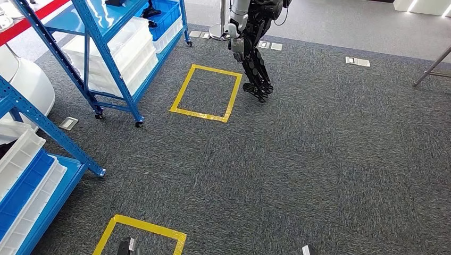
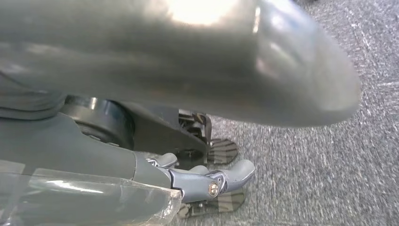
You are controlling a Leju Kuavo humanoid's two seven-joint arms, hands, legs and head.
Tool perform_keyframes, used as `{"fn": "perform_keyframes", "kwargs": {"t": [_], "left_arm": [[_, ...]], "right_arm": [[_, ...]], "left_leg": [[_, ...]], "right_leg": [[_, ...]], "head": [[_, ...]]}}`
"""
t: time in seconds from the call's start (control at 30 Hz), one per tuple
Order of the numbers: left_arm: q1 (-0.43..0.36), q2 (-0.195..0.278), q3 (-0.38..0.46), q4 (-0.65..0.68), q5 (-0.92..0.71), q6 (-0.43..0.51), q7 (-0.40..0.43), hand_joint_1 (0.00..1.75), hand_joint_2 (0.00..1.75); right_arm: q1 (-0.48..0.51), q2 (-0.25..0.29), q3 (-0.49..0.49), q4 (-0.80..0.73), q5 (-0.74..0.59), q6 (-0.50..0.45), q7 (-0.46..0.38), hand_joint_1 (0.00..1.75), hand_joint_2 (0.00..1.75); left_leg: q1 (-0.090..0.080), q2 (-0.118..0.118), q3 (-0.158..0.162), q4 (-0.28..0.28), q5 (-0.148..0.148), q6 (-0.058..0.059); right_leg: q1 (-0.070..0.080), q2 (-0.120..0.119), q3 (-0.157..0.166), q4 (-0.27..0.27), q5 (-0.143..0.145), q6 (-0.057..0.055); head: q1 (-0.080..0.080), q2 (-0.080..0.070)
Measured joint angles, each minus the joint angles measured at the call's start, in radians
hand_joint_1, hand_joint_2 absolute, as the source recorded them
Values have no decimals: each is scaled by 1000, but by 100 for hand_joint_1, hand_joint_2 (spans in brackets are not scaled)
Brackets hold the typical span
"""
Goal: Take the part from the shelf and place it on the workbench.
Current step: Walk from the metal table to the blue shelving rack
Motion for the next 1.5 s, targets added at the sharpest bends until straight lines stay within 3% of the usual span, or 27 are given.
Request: {"fn": "perform_keyframes", "kwargs": {"t": [0.27,0.6,0.93,1.0,1.07,1.13,1.17,1.2,1.27,1.33,1.4,1.43,1.5], "left_arm": [[-4,3,-33,0,-120,15,12,0,0],[-12,6,-53,0,-121,7,44,0,0],[-15,9,-65,0,-144,18,53,0,0],[-15,9,-68,0,-150,16,54,0,0],[-15,10,-73,0,-153,13,56,0,0],[-15,10,-75,0,-153,12,58,0,0],[-15,10,-77,0,-153,11,58,0,0],[-15,10,-78,0,-153,11,59,0,0],[-16,10,-79,0,-154,11,59,0,0],[-17,9,-80,0,-157,11,61,0,0],[-17,10,-80,0,-159,13,64,0,0],[-16,10,-80,0,-160,14,65,0,0],[-17,11,-80,0,-161,17,67,0,0]], "right_arm": [[-1,0,9,0,87,-36,-24,0,0],[7,-6,85,0,154,-65,-23,0,0],[6,-7,146,0,192,-56,-7,0,0],[6,-8,152,0,191,-55,-10,0,0],[7,-9,155,0,190,-55,-14,0,0],[10,-9,159,0,190,-55,-14,0,0],[12,-9,160,0,190,-55,-14,0,0],[13,-10,161,0,190,-55,-15,0,0],[13,-11,162,0,190,-55,-16,0,0],[12,-12,164,0,190,-54,-18,0,0],[12,-11,168,0,190,-53,-22,0,0],[12,-11,170,0,189,-53,-25,0,0],[13,-9,173,0,188,-53,-32,0,0]], "left_leg": [[0,0,0,0,0,0],[0,0,-4,4,-1,0],[2,-2,-12,40,-23,21],[7,-5,-6,34,-18,29],[6,-9,-7,34,-17,32],[5,-21,-10,37,-18,32],[4,-30,-10,39,-19,31],[4,-41,-11,42,-20,29],[3,-64,-13,53,-25,22],[1,-83,-19,63,-30,11],[3,-100,-27,66,-30,-1],[4,-94,-31,71,-33,-6],[4,-43,-57,125,-68,-15]], "right_leg": [[0,0,-1,1,0,0],[0,0,-3,3,0,0],[0,-1,-8,36,-24,19],[1,-2,-39,106,-64,15],[-1,-2,-111,260,-135,7],[-2,-2,-164,374,-174,9],[-3,-2,-161,370,-169,15],[-4,2,-131,315,-145,23],[-9,37,-47,158,-91,33],[-9,62,-3,76,-68,23],[-6,48,1,73,-66,7],[-6,38,3,73,-64,1],[-7,14,5,71,-63,-11]], "head": [[0,0],[0,0],[0,0],[4,0],[8,0],[9,0],[9,0],[9,0],[9,0],[9,0],[9,0],[9,0],[3,0]]}}
